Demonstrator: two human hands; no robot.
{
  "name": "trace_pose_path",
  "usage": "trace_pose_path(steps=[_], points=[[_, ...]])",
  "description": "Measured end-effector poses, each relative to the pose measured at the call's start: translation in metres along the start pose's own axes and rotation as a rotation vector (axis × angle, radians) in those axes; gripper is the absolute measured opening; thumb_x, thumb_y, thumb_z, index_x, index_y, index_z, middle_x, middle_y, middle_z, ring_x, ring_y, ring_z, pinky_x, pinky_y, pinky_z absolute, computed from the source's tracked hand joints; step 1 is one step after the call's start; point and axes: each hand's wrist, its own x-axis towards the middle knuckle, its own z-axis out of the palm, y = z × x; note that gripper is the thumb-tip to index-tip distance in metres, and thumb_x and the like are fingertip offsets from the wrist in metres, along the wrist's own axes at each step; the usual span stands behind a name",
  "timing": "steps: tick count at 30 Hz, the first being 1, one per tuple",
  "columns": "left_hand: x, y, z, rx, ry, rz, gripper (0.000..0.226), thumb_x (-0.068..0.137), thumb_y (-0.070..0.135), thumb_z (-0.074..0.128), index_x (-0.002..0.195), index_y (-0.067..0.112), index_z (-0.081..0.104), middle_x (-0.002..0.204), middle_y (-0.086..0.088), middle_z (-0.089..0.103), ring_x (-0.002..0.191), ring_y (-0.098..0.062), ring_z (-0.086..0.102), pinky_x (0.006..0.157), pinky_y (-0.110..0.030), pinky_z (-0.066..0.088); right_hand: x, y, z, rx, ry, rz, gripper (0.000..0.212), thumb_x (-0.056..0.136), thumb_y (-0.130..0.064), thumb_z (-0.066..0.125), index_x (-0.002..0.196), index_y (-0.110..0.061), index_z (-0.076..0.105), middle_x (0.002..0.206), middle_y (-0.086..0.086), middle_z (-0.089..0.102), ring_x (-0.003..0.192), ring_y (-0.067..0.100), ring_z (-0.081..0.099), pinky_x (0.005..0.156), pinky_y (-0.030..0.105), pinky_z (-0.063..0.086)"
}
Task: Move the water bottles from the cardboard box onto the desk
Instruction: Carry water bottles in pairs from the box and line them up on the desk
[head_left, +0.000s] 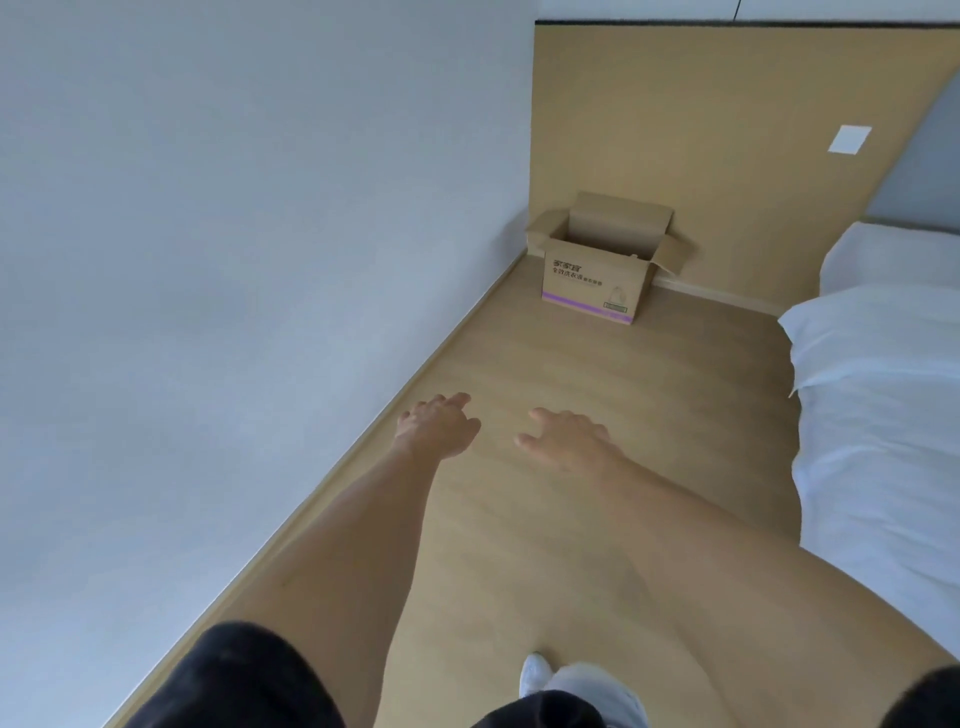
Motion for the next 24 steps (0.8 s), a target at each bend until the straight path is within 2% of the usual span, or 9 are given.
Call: trace_pose_path(steps=[7,10,16,24], points=[[0.116,0.041,-0.041,-0.04,-0.021,0.024,0.055,0.101,0.042,0.037,0.155,0.033,0.029,0.155,-0.006,0.039,0.141,-0.03,0.038,0.112,-0.045,0.03,0.109,0.009,-0.062,0.02,0.0,0.022,0.06,0.093,-0.062,0.04,0.147,-0.034,0.04,0.139,0.007,0.054,0.127,0.027,0.052,0.105,0.043,0.035],[0.172,0.058,-0.057,-0.036,-0.042,0.048,0.055,0.102,0.042,0.037,0.156,0.033,0.028,0.155,-0.005,0.039,0.141,-0.029,0.038,0.112,-0.045,0.03,0.159,0.018,-0.084,0.031,0.015,0.063,0.062,0.093,-0.062,0.04,0.148,-0.035,0.038,0.144,0.008,0.05,0.134,0.03,0.045,0.104,0.045,0.034],[0.294,0.094,-0.08,-0.025,-0.074,0.144,0.055,0.101,0.042,0.038,0.155,0.033,0.03,0.155,-0.005,0.04,0.142,-0.029,0.037,0.113,-0.045,0.031,0.26,0.046,-0.124,0.068,0.009,0.16,0.067,0.095,-0.063,0.04,0.153,-0.033,0.031,0.154,0.009,0.042,0.142,0.033,0.036,0.11,0.051,0.03],[0.473,0.146,-0.139,0.04,-0.102,0.34,0.051,0.098,0.035,0.039,0.149,0.027,0.038,0.145,-0.011,0.048,0.133,-0.033,0.044,0.107,-0.046,0.035,0.387,0.071,-0.207,0.107,0.042,0.358,0.07,0.094,-0.067,0.038,0.157,-0.038,0.024,0.161,0.004,0.034,0.146,0.031,0.033,0.116,0.05,0.029]])
